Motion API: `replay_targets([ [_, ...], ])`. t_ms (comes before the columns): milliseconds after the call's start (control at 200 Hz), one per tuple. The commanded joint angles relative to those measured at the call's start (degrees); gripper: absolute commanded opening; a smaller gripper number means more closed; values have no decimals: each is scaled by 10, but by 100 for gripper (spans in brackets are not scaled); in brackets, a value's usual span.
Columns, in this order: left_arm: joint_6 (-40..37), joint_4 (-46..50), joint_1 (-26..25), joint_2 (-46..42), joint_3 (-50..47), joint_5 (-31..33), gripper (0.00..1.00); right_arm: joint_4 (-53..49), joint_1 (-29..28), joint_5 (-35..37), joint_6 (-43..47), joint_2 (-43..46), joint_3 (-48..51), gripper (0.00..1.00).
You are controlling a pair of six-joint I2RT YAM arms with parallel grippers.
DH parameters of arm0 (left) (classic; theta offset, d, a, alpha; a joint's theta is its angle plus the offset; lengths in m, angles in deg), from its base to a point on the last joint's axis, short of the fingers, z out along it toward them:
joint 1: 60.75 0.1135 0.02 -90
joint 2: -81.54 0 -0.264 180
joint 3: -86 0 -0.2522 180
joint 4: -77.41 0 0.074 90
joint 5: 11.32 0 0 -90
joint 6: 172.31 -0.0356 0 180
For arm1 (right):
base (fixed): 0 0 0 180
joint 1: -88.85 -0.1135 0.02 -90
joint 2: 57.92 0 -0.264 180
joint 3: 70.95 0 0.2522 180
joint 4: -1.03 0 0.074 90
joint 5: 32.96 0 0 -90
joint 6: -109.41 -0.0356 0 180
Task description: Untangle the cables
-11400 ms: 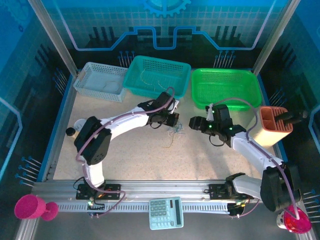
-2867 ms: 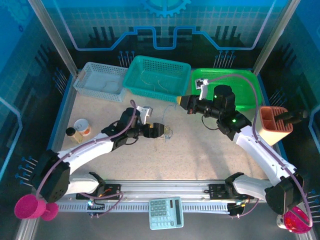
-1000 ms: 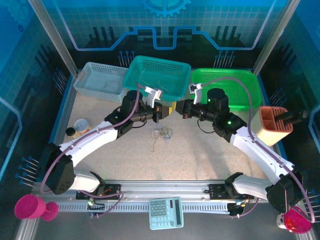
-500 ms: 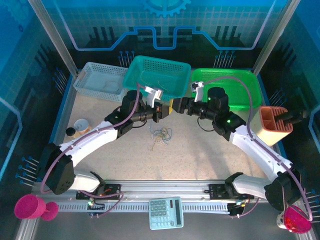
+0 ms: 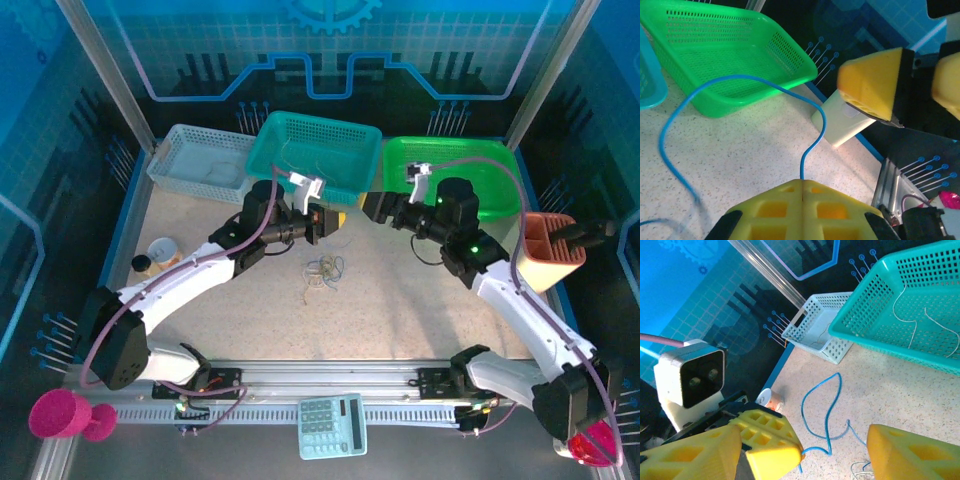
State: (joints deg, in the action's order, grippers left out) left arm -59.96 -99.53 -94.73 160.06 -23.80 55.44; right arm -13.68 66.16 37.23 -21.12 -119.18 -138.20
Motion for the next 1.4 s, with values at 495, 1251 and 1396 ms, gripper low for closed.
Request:
replay_targets([
  [495, 30, -42, -1, -23, -10, -25, 0, 45, -62, -4, -24, -62, -4, 34],
  [1251, 41, -38, 3, -59, -34, 25, 99, -109, 118, 148, 47, -117, -263, 0],
  [1396, 47, -37, 10, -66, -41, 28, 99, -109, 168, 182, 38, -135, -268, 0],
])
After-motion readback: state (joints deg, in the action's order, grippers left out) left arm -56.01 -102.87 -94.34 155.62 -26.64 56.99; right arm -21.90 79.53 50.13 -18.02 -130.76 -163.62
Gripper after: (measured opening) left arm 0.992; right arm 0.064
